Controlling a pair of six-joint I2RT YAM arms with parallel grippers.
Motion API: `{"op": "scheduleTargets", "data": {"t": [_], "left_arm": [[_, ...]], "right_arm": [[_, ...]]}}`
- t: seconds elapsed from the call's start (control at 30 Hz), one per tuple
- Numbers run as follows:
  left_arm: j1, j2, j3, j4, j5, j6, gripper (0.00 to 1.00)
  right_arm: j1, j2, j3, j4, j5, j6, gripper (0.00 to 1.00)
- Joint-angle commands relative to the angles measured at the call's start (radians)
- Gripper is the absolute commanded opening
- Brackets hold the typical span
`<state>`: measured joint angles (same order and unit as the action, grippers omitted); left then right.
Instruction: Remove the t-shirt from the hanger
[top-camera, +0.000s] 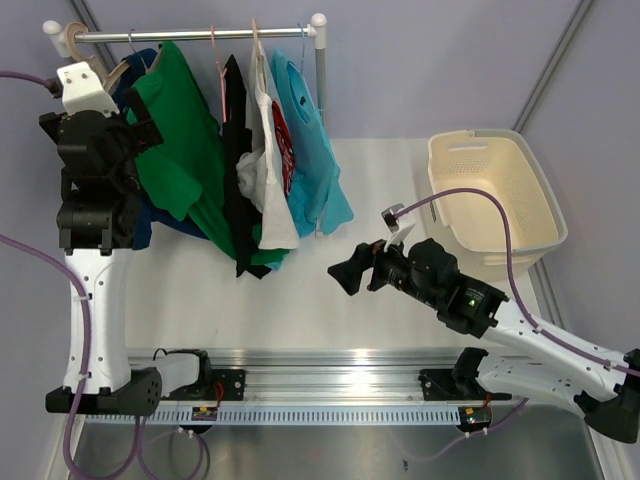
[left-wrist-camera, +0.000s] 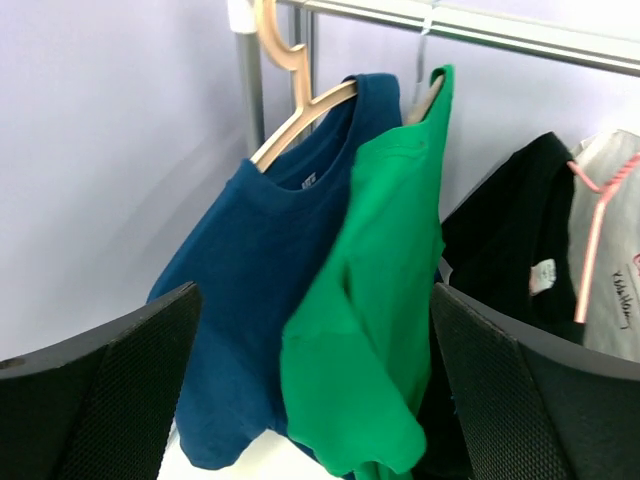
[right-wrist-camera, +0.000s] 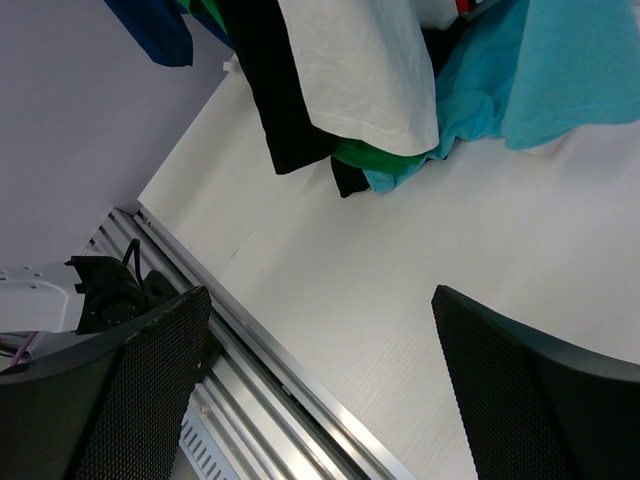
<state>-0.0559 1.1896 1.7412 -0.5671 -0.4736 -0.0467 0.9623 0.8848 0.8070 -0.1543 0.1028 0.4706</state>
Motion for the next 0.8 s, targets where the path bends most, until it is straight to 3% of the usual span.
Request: {"op": "scheduleTargets", "data": {"t": [0.0, 0.1, 0.37, 0.57, 0.77], "left_arm": [[0.103, 0.011, -0.002, -0.01, 0.212, -0.053, 0.96], [0.151, 0.025, -0.023, -0.007, 0.28, -0.065, 0.89], [0.159, 0.1, -0.02, -0.008, 0.411, -0.039, 0.89], [0.159, 0.123, -0.019, -0.007, 0.372, -0.035, 0.74], [0.16, 0.149, -0.003, -0.007, 0.438, -0.028, 0.56]], "right_arm": [[0.006, 0.017, 0.012, 0.03, -0.049, 0.007, 1.0], [0.006, 0.029, 0.015, 0.027, -0.041, 0.007, 1.0], [0.007, 0.026, 0.015, 0.021, -0.04, 0.007, 0.99], [0.006, 0.016, 0.012, 0.021, -0.049, 0.011, 1.0], [0.006, 0.008, 0.012, 0.019, -0.057, 0.013, 1.0]]}}
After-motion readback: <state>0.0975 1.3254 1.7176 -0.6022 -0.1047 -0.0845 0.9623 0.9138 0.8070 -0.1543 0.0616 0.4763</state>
